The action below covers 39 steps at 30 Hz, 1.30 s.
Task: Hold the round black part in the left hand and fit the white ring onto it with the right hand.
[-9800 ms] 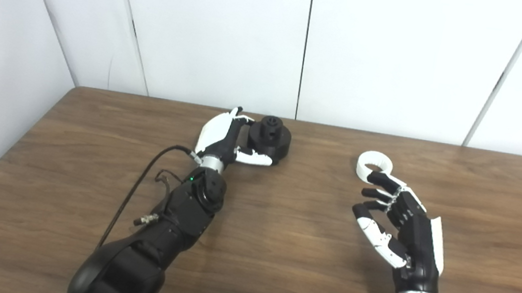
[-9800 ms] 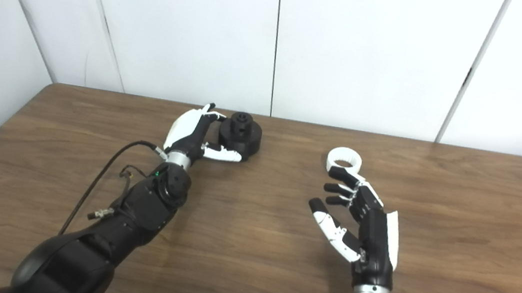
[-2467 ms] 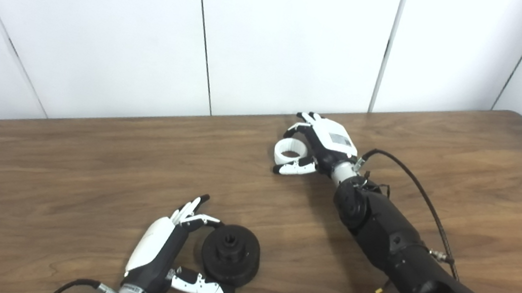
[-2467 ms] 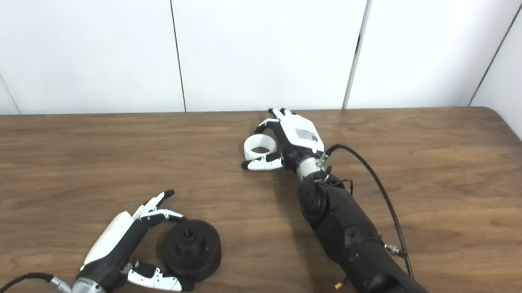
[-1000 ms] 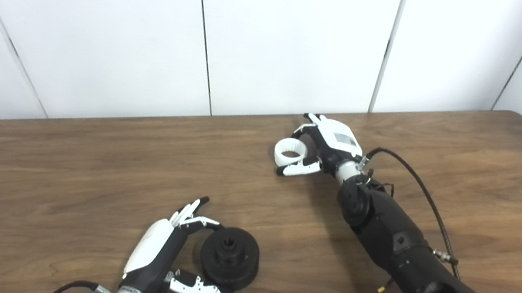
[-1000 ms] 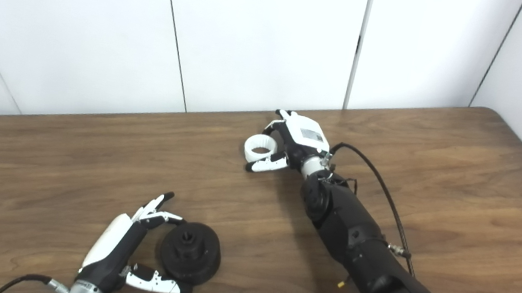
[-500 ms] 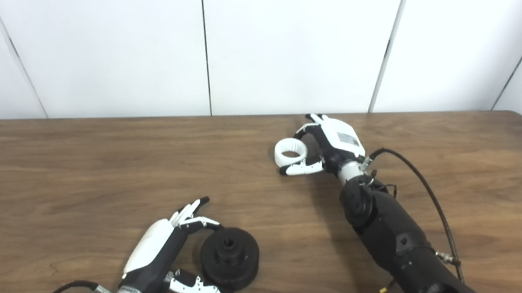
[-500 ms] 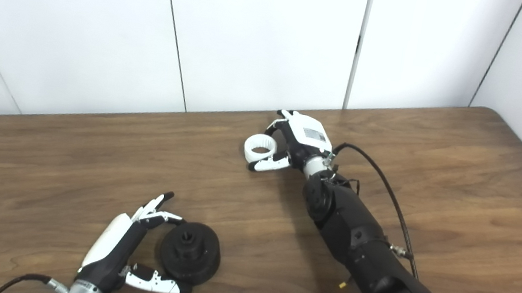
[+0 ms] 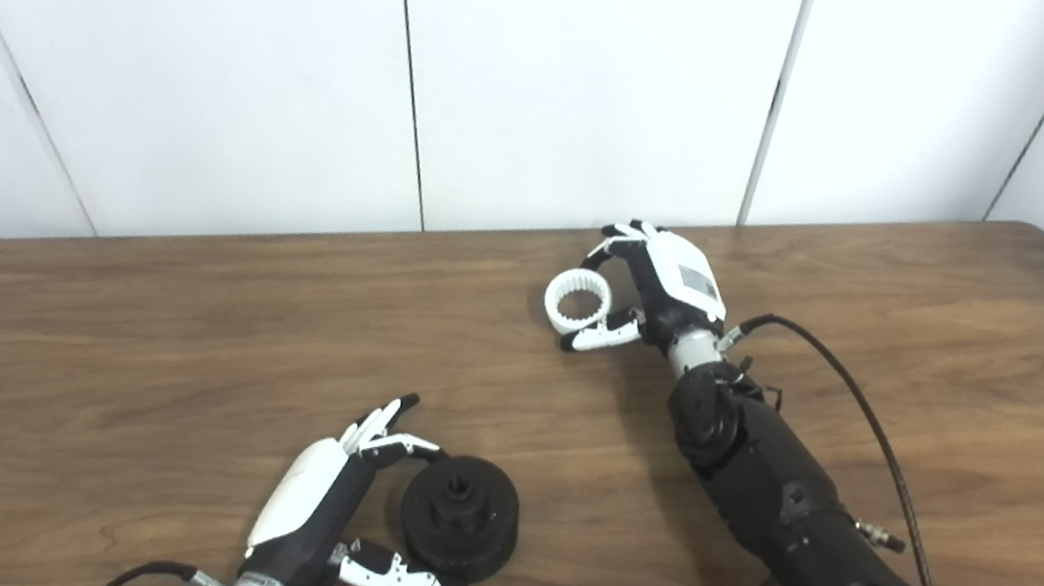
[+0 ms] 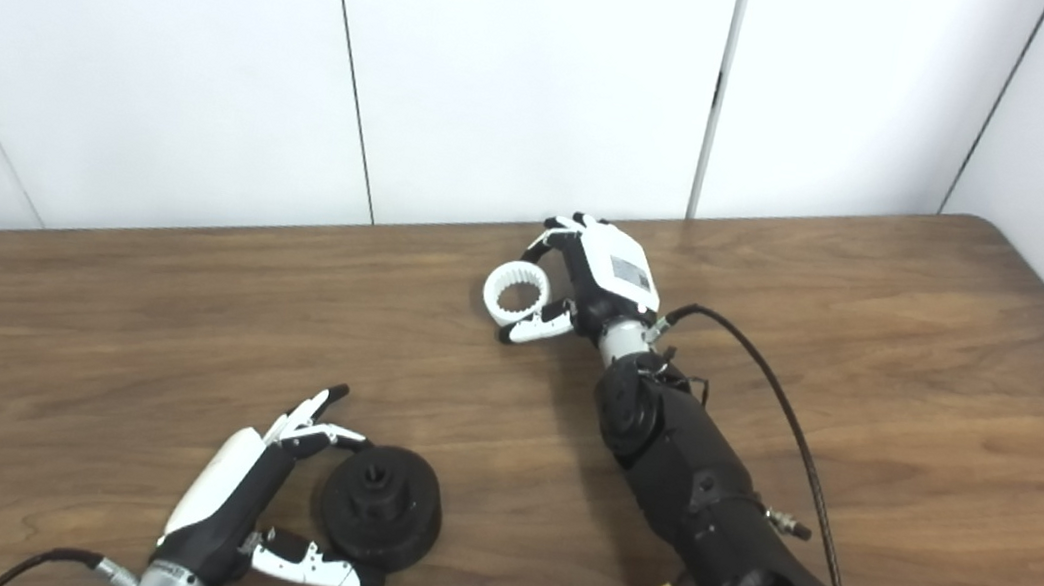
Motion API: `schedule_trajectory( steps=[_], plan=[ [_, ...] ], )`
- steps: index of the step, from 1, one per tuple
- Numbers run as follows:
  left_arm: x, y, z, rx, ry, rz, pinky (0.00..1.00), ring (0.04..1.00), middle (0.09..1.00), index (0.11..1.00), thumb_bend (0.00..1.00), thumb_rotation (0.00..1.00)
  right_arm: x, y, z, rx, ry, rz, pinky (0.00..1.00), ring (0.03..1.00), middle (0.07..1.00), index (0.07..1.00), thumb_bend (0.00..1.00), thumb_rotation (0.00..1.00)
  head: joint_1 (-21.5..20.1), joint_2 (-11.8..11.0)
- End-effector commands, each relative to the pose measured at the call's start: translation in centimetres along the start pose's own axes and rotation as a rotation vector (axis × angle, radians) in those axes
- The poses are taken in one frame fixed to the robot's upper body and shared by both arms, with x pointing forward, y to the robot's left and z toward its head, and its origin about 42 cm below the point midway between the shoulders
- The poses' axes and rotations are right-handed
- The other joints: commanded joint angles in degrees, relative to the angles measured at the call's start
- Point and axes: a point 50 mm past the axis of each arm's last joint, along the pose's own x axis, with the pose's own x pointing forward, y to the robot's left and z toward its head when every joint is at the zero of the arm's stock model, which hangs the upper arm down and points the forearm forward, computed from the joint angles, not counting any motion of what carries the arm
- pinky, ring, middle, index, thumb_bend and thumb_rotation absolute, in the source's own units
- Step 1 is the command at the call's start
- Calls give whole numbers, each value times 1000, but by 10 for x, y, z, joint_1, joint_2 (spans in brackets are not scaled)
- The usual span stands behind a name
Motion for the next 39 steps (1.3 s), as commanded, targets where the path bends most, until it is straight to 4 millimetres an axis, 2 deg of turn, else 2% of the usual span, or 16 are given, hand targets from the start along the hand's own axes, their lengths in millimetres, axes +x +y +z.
schedule_trajectory(
  steps=[1,13,32,39],
  plan=[
    [-1,3,0,16,6,-8,1000,1000,1000,607,938,249,13,-16,11,-1,-51,-58,1000,955,863,483,522,141,0,0],
    [0,3,0,15,4,-1,1000,1000,1000,604,938,239,10,-28,14,38,-67,-98,1000,952,858,483,522,143,-1,0],
    [2,2,2,16,2,-3,1000,1000,1000,606,934,228,-10,-84,34,190,-122,-180,1000,964,860,482,521,146,1,1],
    [5,0,3,10,1,-4,1000,1000,1000,607,935,234,-27,-107,46,226,-162,-196,966,962,863,482,523,144,16,3]
  ],
)
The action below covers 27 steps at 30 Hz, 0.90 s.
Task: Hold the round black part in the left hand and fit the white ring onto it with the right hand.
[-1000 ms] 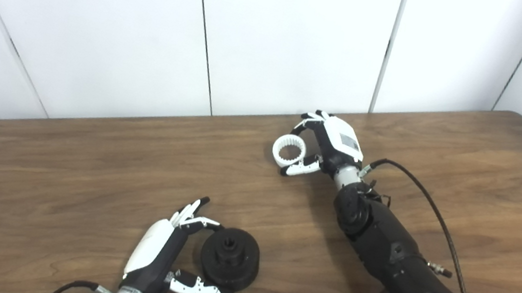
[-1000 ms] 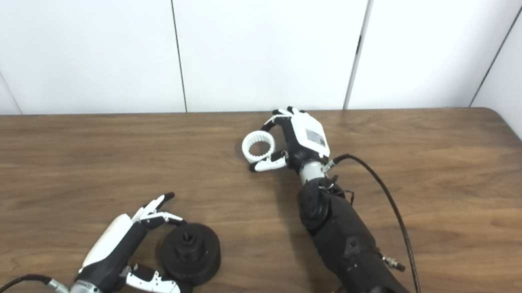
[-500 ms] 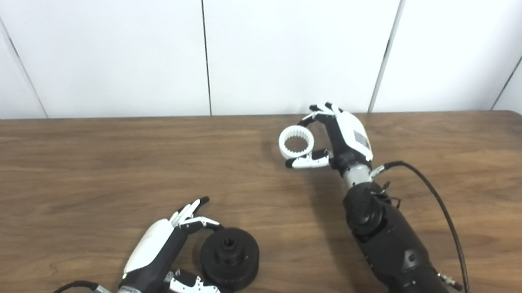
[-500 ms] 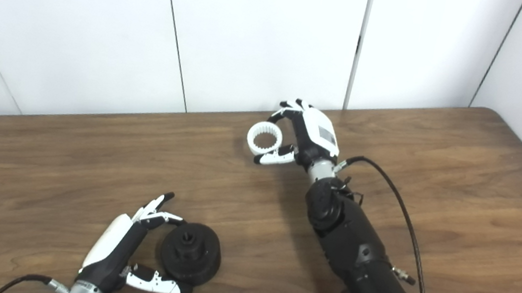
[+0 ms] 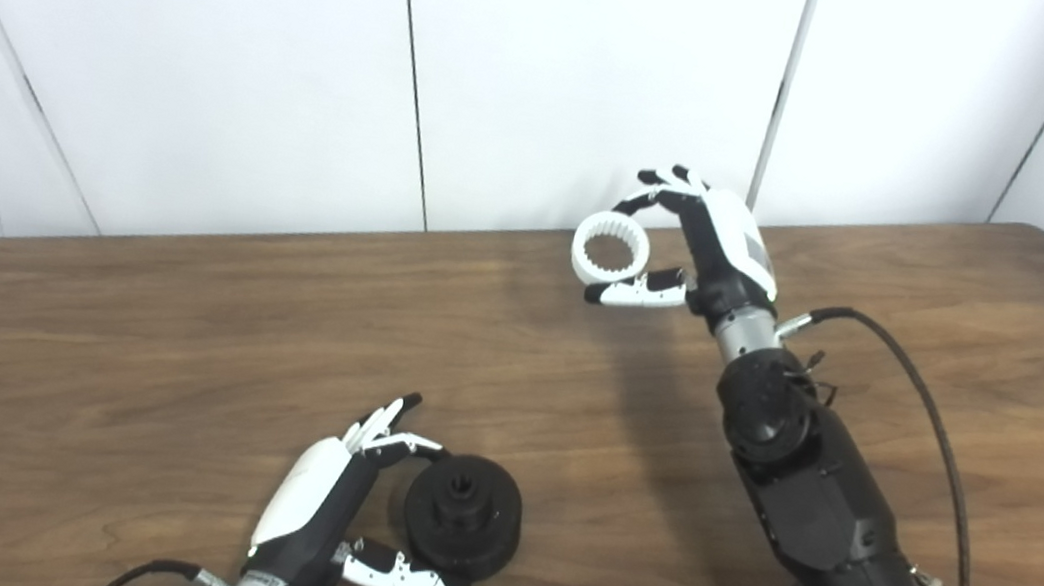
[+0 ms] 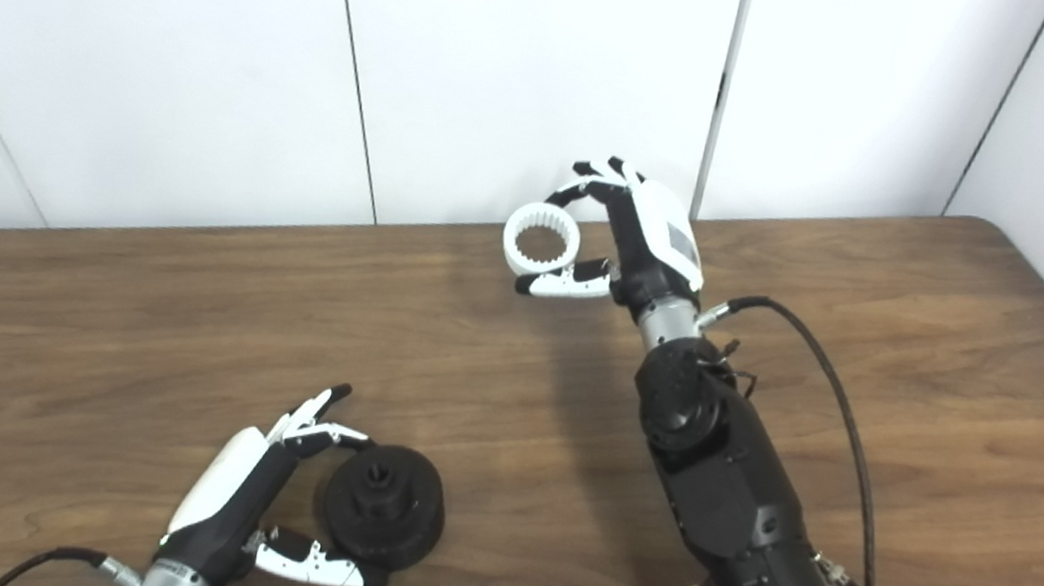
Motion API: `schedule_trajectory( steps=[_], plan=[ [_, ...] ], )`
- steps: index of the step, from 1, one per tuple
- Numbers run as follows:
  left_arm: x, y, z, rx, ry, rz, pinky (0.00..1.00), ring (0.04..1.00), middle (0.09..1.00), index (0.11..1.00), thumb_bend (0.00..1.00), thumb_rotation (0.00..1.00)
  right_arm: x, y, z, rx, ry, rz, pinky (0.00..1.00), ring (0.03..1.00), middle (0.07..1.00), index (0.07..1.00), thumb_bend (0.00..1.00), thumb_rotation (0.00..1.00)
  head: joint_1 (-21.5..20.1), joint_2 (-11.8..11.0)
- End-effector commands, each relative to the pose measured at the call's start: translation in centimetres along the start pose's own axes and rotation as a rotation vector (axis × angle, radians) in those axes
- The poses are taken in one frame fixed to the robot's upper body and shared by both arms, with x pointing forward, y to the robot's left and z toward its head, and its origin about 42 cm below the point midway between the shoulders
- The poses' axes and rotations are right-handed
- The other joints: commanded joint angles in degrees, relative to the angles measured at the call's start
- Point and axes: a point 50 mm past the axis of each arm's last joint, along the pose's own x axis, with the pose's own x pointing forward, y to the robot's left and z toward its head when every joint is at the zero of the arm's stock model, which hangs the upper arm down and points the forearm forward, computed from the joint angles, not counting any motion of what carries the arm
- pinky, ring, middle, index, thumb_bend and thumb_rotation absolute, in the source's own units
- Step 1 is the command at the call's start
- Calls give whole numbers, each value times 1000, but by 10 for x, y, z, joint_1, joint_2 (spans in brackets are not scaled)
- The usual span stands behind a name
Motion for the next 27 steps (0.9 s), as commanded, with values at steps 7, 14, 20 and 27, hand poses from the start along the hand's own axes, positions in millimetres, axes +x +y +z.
schedule_trajectory(
  steps=[7,14,20,27],
  plan=[
    [7,1,5,16,-5,-3,1000,1000,1000,606,934,246,-5,-38,34,50,-123,-39,920,956,862,481,523,143,21,4],
    [11,-5,7,25,-8,8,1000,1000,1000,603,941,237,-31,-41,43,107,-184,-11,923,956,851,480,524,142,57,1],
    [13,-9,8,14,0,8,1000,1000,1000,606,947,256,-59,-44,44,112,-217,29,940,948,847,481,521,147,77,3],
    [17,-11,9,14,-2,16,1000,1000,1000,605,950,254,-84,-46,50,130,-251,79,929,936,839,481,523,145,84,6]
  ],
)
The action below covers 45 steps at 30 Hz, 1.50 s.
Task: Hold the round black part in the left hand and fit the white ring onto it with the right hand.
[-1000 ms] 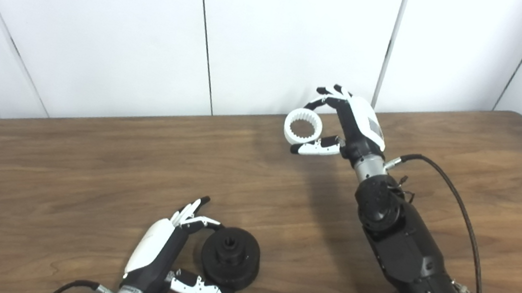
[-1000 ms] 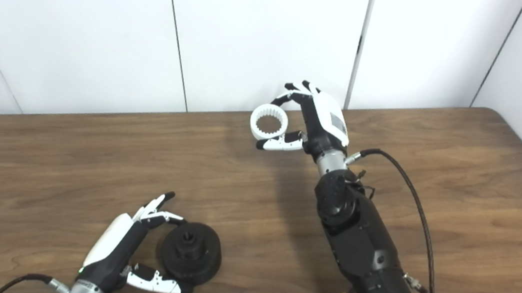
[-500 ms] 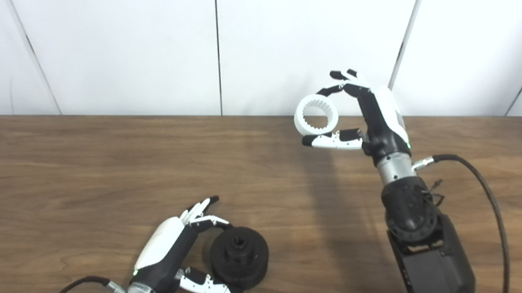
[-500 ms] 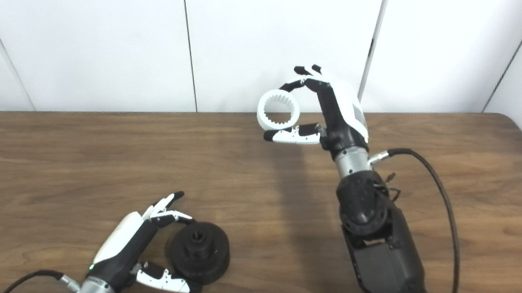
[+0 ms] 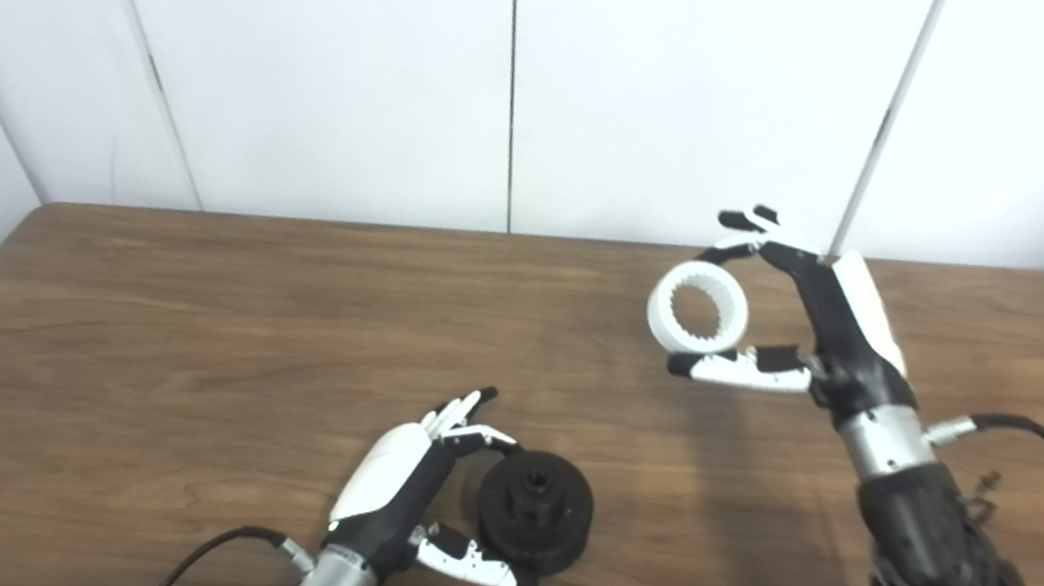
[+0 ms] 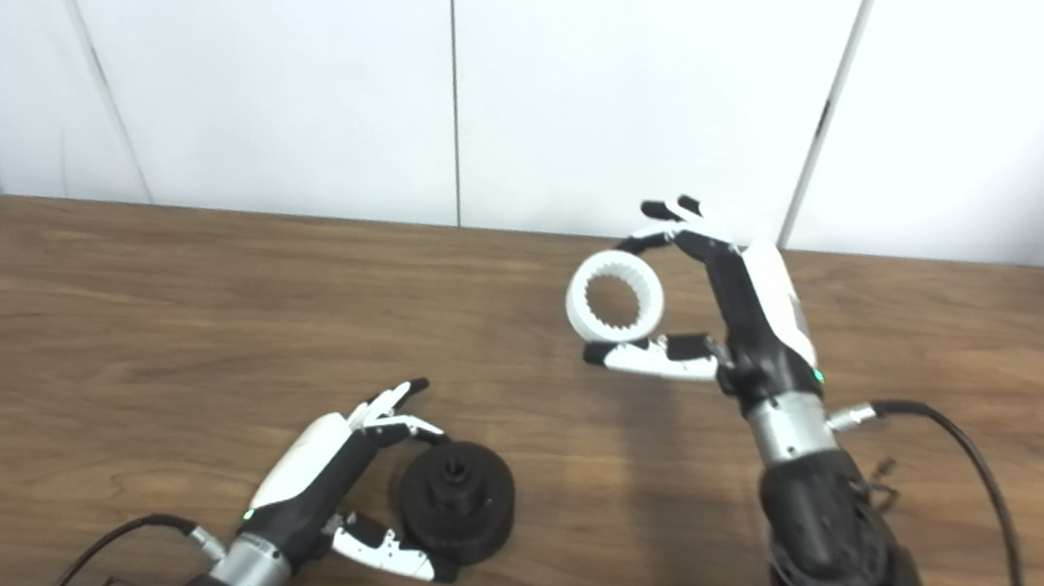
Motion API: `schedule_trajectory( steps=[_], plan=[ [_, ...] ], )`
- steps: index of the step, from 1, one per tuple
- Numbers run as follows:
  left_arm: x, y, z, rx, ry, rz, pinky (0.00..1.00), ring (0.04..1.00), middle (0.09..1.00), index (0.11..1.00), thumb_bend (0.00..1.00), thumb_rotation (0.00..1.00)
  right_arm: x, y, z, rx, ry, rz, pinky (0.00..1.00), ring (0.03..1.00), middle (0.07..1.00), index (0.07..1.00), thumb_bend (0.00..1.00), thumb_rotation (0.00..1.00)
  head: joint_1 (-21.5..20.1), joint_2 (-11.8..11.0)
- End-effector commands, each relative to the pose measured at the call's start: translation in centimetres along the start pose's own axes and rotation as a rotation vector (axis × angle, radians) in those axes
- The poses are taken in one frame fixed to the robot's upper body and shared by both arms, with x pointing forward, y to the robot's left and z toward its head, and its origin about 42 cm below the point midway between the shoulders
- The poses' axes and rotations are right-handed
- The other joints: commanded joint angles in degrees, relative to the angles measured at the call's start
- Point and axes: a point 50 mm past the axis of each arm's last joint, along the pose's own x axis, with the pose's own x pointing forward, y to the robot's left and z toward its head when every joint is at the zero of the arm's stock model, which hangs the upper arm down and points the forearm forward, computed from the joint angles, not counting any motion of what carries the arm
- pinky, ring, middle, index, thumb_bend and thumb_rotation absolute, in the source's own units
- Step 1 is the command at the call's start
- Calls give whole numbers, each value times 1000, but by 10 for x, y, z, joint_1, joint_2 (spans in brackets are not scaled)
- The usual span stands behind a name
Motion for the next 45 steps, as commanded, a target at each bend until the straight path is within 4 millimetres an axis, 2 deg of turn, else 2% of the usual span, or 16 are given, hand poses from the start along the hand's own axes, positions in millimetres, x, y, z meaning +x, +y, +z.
schedule_trajectory(
  steps=[1,4,9,13,16,24,29,35,45],
  plan=[
    [7,-1,1,14,-4,-9,1000,1000,1000,606,949,255,1,-9,22,-8,-107,-8,922,934,839,481,523,145,1,1],
    [10,-1,1,22,-5,-5,1000,1000,1000,609,949,244,-4,-7,26,6,-113,8,901,929,837,481,523,144,1,3],
    [14,-1,1,25,-4,-5,1000,1000,1000,613,950,266,-14,-1,34,37,-106,27,929,931,841,481,523,143,2,6],
    [17,-1,3,27,-7,-6,1000,1000,1000,614,952,273,-23,3,39,59,-99,57,899,929,841,481,522,143,6,10],
    [18,-3,4,29,-6,-10,1000,1000,1000,615,950,272,-32,9,41,88,-96,99,922,938,844,481,522,143,10,13],
    [18,-6,7,22,-11,-8,1000,1000,1000,612,949,246,-47,29,38,117,-79,185,904,930,841,481,523,146,17,15],
    [18,-6,8,19,-16,-8,1000,1000,1000,609,945,247,-49,41,34,107,-59,231,857,928,853,481,523,150,20,16],
    [18,-7,9,16,-19,-8,1000,1000,1000,608,945,255,-44,55,28,108,-50,265,867,936,859,481,523,148,24,19],
    [18,-10,11,14,-21,-10,1000,1000,1000,606,942,256,-31,66,25,110,-39,291,889,954,867,480,522,146,27,20]
  ],
)
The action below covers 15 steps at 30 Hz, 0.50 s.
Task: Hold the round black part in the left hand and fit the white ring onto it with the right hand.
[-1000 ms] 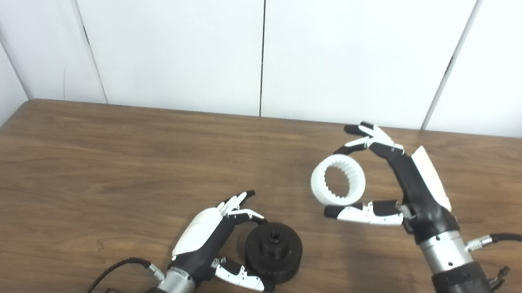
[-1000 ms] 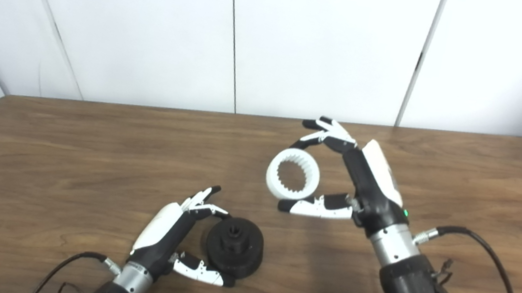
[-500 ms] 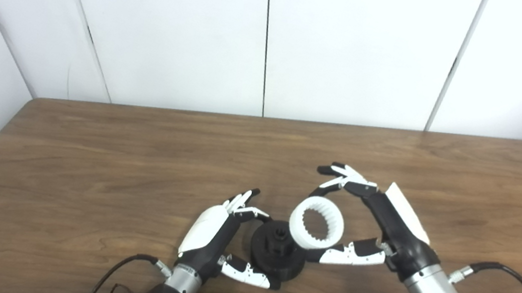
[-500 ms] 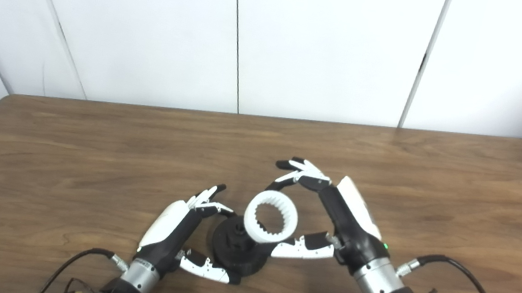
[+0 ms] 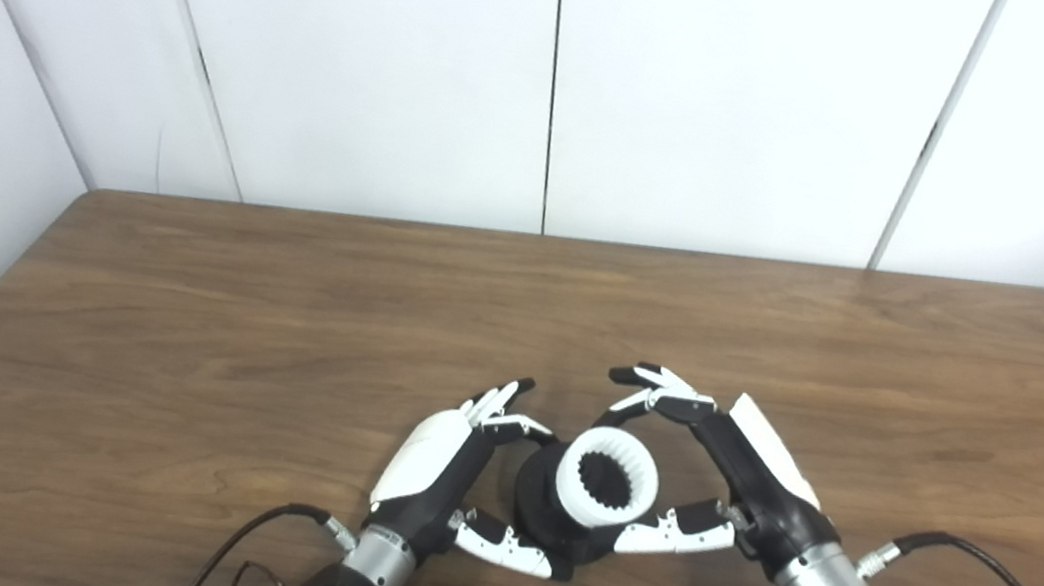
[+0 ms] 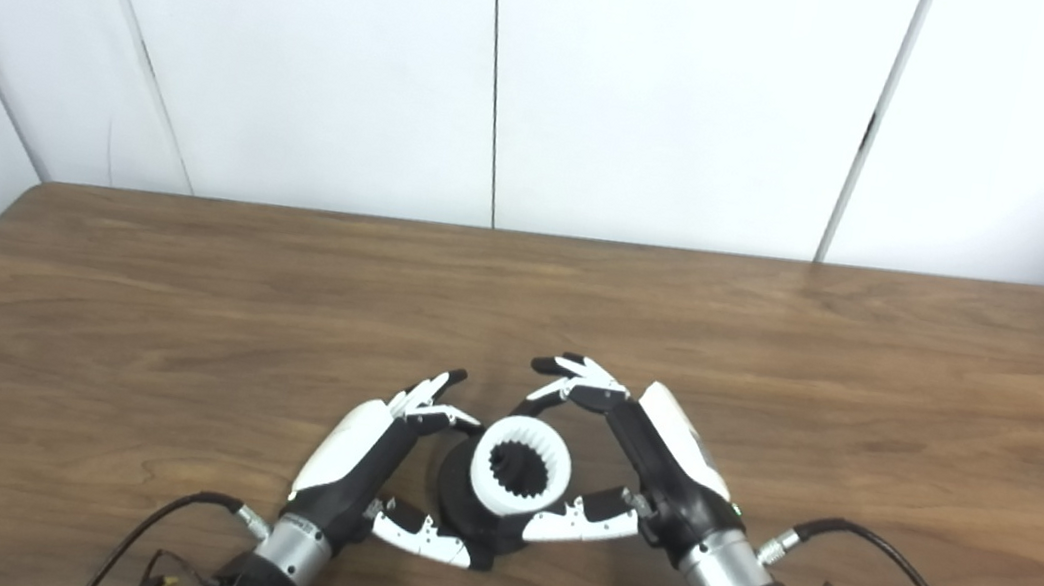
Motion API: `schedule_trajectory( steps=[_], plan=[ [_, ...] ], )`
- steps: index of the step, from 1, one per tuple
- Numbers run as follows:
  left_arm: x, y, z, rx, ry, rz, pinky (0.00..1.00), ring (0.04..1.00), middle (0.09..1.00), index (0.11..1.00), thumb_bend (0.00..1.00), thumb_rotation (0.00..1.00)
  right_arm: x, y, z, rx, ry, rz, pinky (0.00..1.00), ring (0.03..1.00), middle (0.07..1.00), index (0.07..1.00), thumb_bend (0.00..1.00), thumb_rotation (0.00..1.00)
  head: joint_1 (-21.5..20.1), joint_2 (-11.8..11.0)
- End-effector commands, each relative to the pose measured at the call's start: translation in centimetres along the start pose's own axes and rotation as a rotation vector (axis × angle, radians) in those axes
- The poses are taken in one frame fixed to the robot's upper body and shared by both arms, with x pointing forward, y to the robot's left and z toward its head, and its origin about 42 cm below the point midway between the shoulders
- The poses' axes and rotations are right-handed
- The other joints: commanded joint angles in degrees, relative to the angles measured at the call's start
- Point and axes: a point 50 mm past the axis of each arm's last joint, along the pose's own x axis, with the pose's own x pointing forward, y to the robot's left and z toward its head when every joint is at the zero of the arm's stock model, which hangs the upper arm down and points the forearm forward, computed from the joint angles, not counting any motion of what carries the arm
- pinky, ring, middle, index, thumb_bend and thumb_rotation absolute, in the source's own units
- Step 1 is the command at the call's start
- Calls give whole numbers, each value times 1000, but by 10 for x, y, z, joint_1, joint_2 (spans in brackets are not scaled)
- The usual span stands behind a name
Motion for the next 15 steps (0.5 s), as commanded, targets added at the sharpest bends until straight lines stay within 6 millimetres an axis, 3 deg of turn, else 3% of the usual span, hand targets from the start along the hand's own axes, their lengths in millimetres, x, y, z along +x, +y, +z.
schedule_trajectory(
  steps=[1,15],
  plan=[
    [4,-4,6,4,-13,-8,1000,1000,1000,607,941,256,14,-7,13,-24,-77,-20,896,956,869,480,522,145,1,1],
    [3,-4,9,-1,-6,-12,1000,1000,1000,608,941,244,33,-2,4,-47,-60,-3,932,950,869,481,522,144,4,5]
  ],
)
